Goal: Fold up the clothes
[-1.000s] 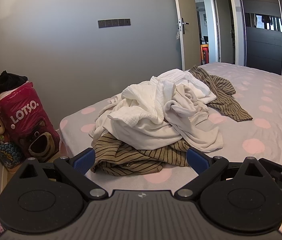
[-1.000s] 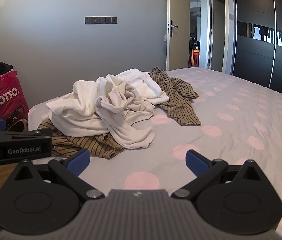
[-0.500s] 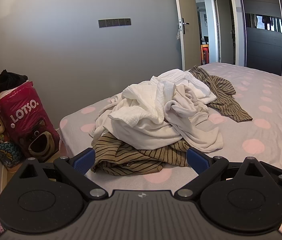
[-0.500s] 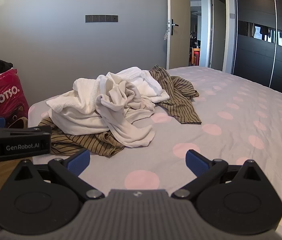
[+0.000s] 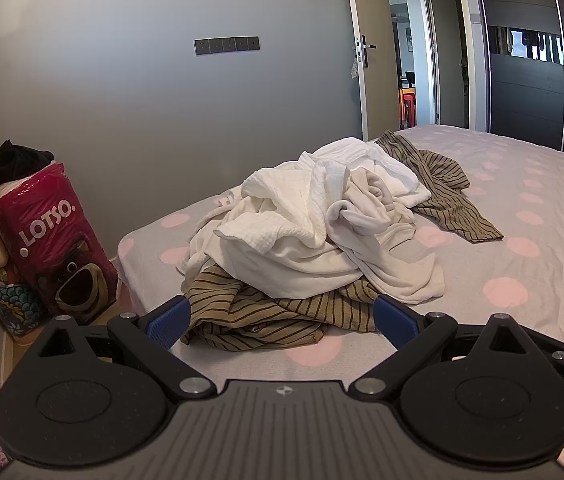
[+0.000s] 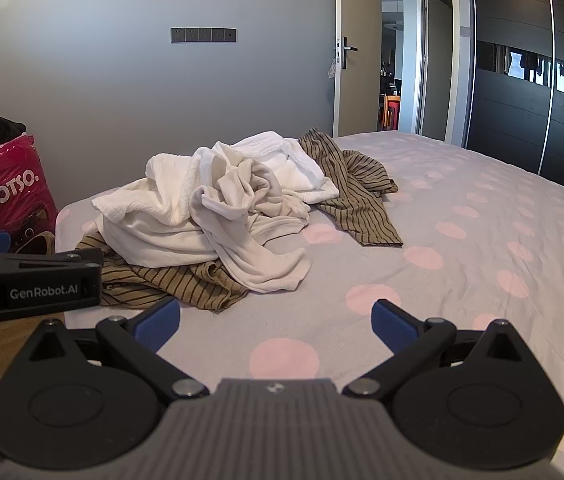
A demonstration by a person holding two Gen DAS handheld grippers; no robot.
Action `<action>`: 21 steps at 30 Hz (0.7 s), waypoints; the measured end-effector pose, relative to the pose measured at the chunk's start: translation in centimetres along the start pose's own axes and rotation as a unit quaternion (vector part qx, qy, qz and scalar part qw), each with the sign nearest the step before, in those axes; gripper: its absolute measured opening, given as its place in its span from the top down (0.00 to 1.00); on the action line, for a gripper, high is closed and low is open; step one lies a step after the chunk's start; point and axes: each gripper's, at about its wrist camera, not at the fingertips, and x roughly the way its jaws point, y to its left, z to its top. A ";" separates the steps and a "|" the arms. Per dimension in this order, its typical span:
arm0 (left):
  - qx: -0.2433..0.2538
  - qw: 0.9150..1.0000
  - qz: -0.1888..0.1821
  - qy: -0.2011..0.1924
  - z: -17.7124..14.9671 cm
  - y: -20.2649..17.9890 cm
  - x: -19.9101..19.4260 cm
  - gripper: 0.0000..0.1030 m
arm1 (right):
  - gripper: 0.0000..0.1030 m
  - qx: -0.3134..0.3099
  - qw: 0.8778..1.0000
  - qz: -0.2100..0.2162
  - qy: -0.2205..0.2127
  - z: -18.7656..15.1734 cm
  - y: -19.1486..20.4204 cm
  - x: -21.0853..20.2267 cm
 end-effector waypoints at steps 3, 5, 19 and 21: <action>0.000 1.000 -0.001 0.001 0.0 0.0 0.0 0.03 | 0.00 0.000 1.000 0.000 0.001 0.0 0.0 0.0; 0.000 1.000 -0.001 0.001 0.0 0.0 0.1 0.03 | 0.00 -0.001 1.000 0.000 0.002 0.0 0.0 0.1; 0.000 1.000 -0.003 0.004 0.0 0.0 0.1 0.03 | 0.00 0.000 1.000 -0.001 0.007 -0.2 0.2 0.4; -0.001 1.000 -0.004 0.004 0.0 0.0 0.1 0.03 | 0.00 -0.001 1.000 0.000 0.007 -0.2 0.2 0.4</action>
